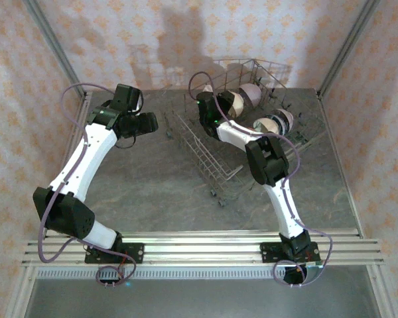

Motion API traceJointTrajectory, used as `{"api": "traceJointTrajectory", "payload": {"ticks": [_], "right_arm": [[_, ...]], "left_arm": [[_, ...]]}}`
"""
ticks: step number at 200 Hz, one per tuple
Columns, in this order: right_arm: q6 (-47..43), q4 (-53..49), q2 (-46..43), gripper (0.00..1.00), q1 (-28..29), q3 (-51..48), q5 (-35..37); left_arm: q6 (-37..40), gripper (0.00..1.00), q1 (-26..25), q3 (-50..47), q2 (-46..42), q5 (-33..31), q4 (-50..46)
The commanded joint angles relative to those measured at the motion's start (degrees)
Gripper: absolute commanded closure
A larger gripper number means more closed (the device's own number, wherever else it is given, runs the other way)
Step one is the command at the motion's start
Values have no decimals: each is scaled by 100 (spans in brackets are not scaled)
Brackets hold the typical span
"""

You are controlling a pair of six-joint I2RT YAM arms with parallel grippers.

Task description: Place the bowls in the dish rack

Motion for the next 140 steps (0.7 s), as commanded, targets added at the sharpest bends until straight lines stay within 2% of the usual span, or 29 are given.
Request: {"api": "traceJointTrajectory", "payload": {"ticks": [1, 33, 140], "right_arm": [[298, -432, 272, 79, -11, 78, -264], [512, -609, 310, 73, -13, 142, -267], [1151, -1282, 301, 64, -74, 458, -231]], "left_arm": [[-33, 34, 32, -30, -160, -34, 74], [-42, 34, 25, -29, -158, -25, 77], [-42, 34, 30, -16, -164, -34, 71]]}}
